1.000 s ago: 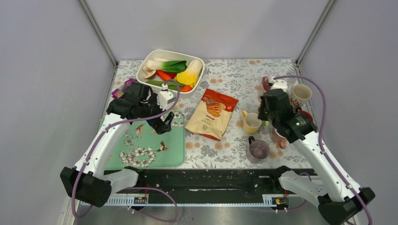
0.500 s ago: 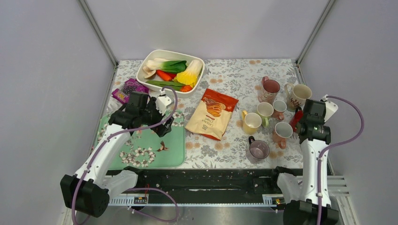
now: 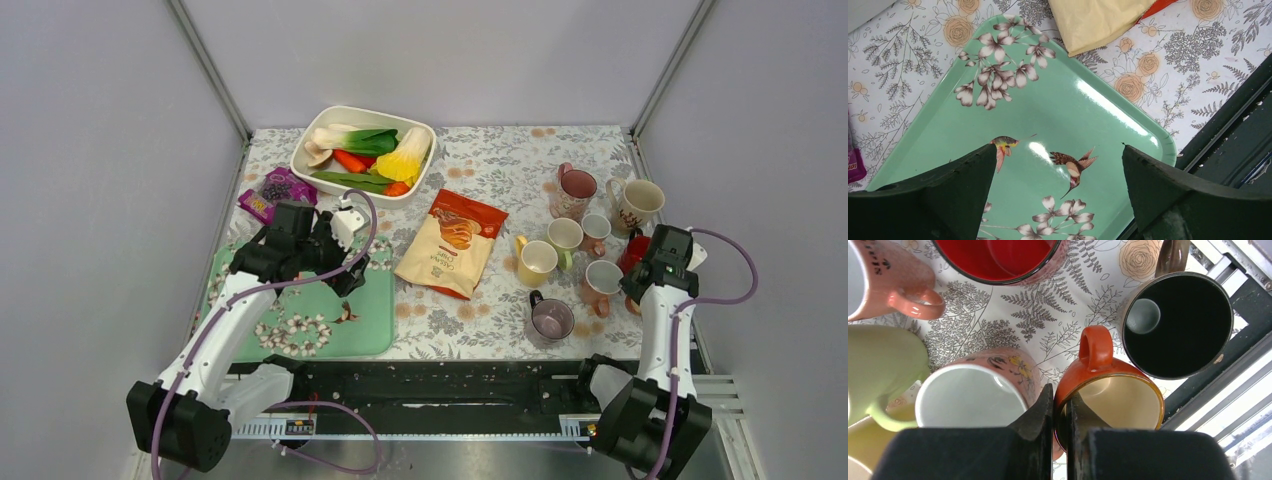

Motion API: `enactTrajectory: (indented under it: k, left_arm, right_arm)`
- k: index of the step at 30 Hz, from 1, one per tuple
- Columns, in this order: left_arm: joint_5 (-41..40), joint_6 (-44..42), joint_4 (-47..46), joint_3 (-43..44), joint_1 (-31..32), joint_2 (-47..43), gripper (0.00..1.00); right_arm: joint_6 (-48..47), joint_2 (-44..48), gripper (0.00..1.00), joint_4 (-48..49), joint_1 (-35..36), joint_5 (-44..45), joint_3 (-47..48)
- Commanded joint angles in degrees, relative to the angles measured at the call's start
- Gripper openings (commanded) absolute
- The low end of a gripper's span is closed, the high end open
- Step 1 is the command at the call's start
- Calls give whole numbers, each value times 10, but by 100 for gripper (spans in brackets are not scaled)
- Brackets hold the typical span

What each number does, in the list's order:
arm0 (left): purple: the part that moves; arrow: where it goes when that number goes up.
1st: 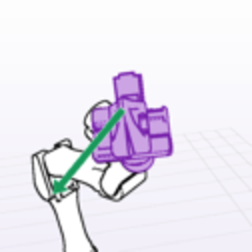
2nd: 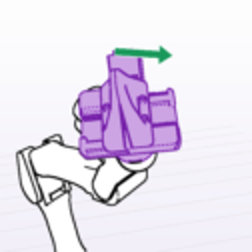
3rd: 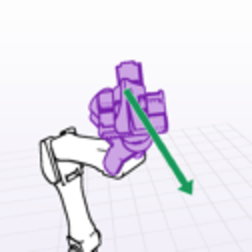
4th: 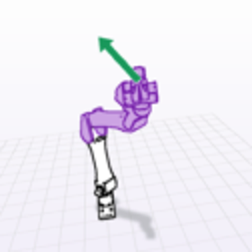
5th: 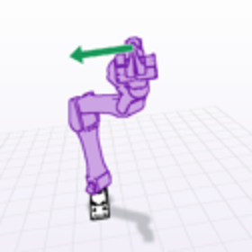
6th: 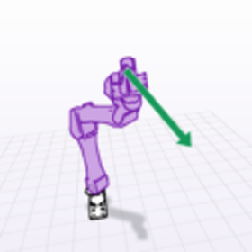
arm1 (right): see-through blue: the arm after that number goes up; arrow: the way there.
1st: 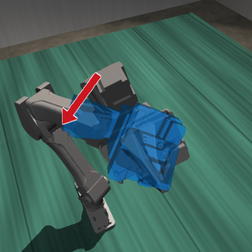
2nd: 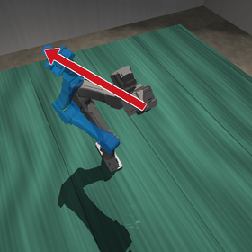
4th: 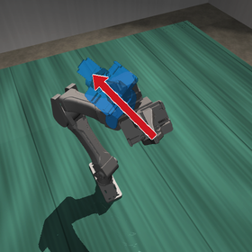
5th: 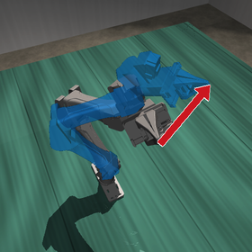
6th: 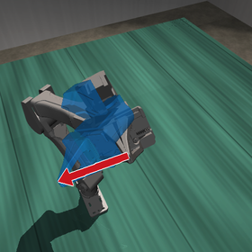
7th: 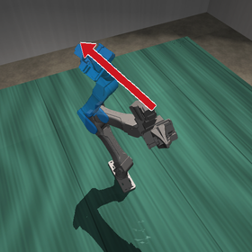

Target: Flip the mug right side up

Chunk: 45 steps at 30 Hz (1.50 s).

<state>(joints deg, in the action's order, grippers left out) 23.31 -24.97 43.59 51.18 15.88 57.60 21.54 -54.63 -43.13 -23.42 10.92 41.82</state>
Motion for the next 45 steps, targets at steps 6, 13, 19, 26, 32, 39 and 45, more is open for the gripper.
enactTrajectory:
  k: [6,13,19,26,32,39,45]
  left_arm:
    - [10,1,-21,8,-3,-11,99]
    - [7,-1,-21,9,-3,-10,99]
    - [2,-2,-22,11,-4,-5,99]
    - [3,-5,-21,12,-3,-4,99]
    - [5,-7,-21,13,-4,3,99]
    - [2,-8,-21,16,-4,8,99]
    - [-8,-6,-44,2,-19,-2,99]
  right_arm:
    - [6,-66,0,62,-28,-29,-15]
    - [-2,-101,0,78,-29,-32,-15]
    - [-7,-138,0,84,-29,-37,-10]
    - [-12,-161,8,102,-29,-45,-15]
    - [-20,-148,37,91,-29,-52,-3]
    - [-8,-86,45,82,-29,-59,12]
    - [-15,-27,54,57,-29,-43,38]
